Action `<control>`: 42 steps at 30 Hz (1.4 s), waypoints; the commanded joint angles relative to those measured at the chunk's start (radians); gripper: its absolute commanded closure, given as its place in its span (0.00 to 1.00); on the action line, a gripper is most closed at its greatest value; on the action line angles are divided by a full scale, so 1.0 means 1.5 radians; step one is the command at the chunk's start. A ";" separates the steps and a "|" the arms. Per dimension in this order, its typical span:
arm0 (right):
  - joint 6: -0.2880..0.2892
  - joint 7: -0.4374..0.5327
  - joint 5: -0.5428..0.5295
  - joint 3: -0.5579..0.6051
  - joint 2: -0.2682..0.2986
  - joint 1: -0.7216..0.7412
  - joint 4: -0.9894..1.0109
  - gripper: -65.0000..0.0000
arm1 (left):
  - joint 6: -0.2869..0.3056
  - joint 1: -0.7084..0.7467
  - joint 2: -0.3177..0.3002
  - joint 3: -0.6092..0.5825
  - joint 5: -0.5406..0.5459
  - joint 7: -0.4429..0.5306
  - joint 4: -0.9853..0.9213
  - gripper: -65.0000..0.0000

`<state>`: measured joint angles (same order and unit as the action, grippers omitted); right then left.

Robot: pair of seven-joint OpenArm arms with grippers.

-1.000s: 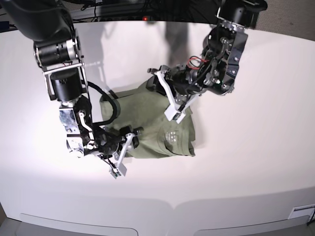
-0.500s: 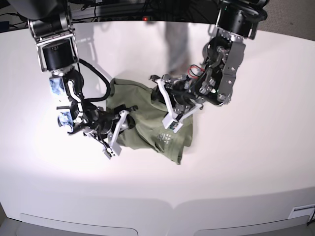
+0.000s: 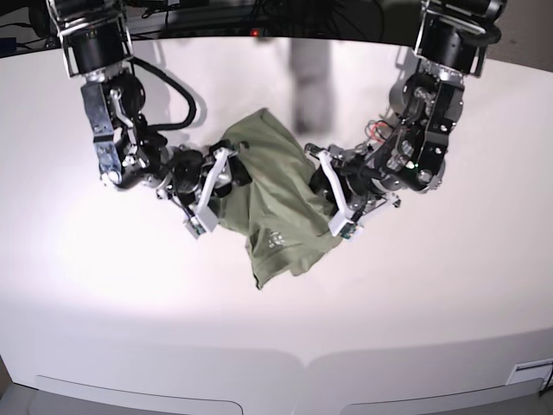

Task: Fold the T-shirt properly
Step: 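Lift the shirt bundle with both grippers, flip it, and set it down, then pat and smooth the folded shirt with the left gripper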

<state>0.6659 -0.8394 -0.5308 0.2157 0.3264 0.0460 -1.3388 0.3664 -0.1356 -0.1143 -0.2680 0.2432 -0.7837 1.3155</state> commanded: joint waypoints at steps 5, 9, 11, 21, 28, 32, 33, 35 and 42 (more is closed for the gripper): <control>-0.004 -0.112 -0.036 0.009 -0.001 -0.091 -0.069 0.59 | -0.027 -0.007 -0.008 0.004 -0.040 -0.036 -0.003 0.67; -0.026 -0.112 -0.018 0.001 -0.024 -0.153 -0.142 0.59 | -0.027 -0.022 -0.008 0.004 -0.040 -0.046 -0.003 0.67; -0.037 -0.109 0.023 -0.018 -0.044 -0.175 -0.169 0.59 | -0.028 -0.028 -0.008 0.004 -0.040 -0.061 -0.003 0.67; -0.051 -0.133 0.060 -0.204 -0.070 -0.230 -0.182 0.59 | -0.030 -0.030 -0.039 0.004 -0.040 -0.075 -0.003 0.67; -0.035 -0.150 -0.062 -0.271 -0.070 -0.232 -0.211 0.59 | -0.058 -0.032 -0.050 0.004 -0.040 -0.070 -0.003 0.67; -0.047 -0.162 -0.039 -0.324 -0.070 -0.232 -0.278 0.59 | -0.081 -0.034 -0.050 0.004 -0.079 -0.070 -0.002 0.67; -0.055 -0.161 -0.026 -0.344 -0.070 -0.232 -0.296 0.59 | -0.093 -0.034 -0.050 0.004 -0.098 -0.070 -0.002 0.67; -0.055 -0.152 -0.030 -0.389 -0.070 -0.232 -0.335 0.59 | -0.110 -0.034 -0.051 0.004 -0.117 -0.065 -0.002 0.67; -0.040 -0.137 -0.108 -0.507 -0.070 -0.216 -0.455 0.59 | -0.243 -0.035 -0.056 0.004 -0.145 -0.007 0.050 0.67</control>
<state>0.6064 -1.0676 -0.6834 -0.5388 0.2089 -0.2871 -2.0056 0.0074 -0.1680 -0.1925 -0.2646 0.0299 -0.8169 1.3705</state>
